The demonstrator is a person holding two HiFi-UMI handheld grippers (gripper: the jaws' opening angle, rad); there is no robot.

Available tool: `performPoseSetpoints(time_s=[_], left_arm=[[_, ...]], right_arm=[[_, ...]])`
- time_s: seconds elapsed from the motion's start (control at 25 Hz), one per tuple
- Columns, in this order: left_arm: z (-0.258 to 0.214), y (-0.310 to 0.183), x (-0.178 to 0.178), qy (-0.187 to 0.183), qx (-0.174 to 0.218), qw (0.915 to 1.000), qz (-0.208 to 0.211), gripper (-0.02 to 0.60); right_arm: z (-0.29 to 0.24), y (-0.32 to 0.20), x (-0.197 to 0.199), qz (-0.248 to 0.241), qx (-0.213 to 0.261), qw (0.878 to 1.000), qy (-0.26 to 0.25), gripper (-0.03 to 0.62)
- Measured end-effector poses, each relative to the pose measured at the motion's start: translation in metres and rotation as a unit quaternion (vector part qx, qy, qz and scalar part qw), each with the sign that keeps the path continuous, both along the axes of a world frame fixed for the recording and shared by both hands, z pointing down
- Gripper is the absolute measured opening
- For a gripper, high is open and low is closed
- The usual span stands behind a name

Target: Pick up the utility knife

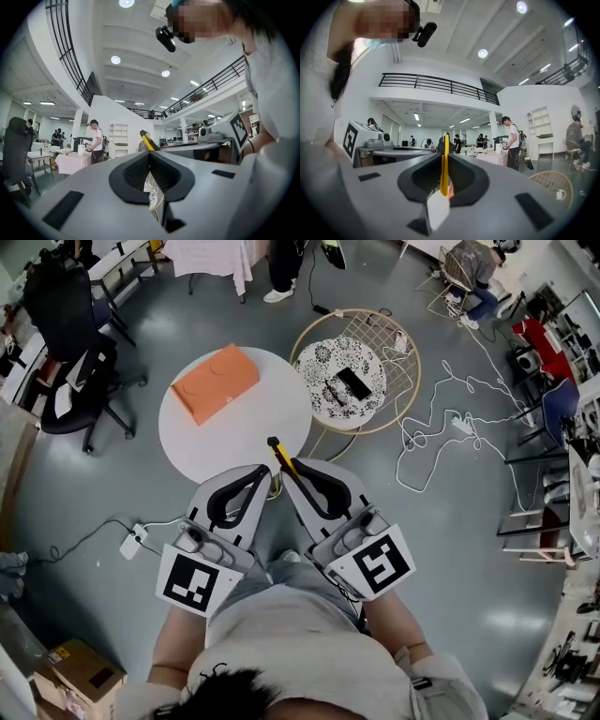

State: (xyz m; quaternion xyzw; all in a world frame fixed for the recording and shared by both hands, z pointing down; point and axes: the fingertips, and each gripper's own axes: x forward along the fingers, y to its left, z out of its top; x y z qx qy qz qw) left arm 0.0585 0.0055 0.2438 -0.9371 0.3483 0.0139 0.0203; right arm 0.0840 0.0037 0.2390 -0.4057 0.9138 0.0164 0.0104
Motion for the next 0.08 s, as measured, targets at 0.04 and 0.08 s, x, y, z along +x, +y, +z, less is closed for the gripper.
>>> performPoseSetpoints(time_s=[0.04,0.08], left_arm=[[-0.0003,-0.0001,-0.0007,-0.001,0.0,1.0,-0.001,0.009],[-0.0006,-0.0002,-0.0015,-0.001,0.0,1.0,-0.001,0.011]], right_arm=[[-0.0003,-0.0003,-0.0008,-0.001,0.0,1.0,0.0,0.049],[-0.0005,-0.0006,-0.0016,-0.002,0.0,1.0,0.0,0.048]])
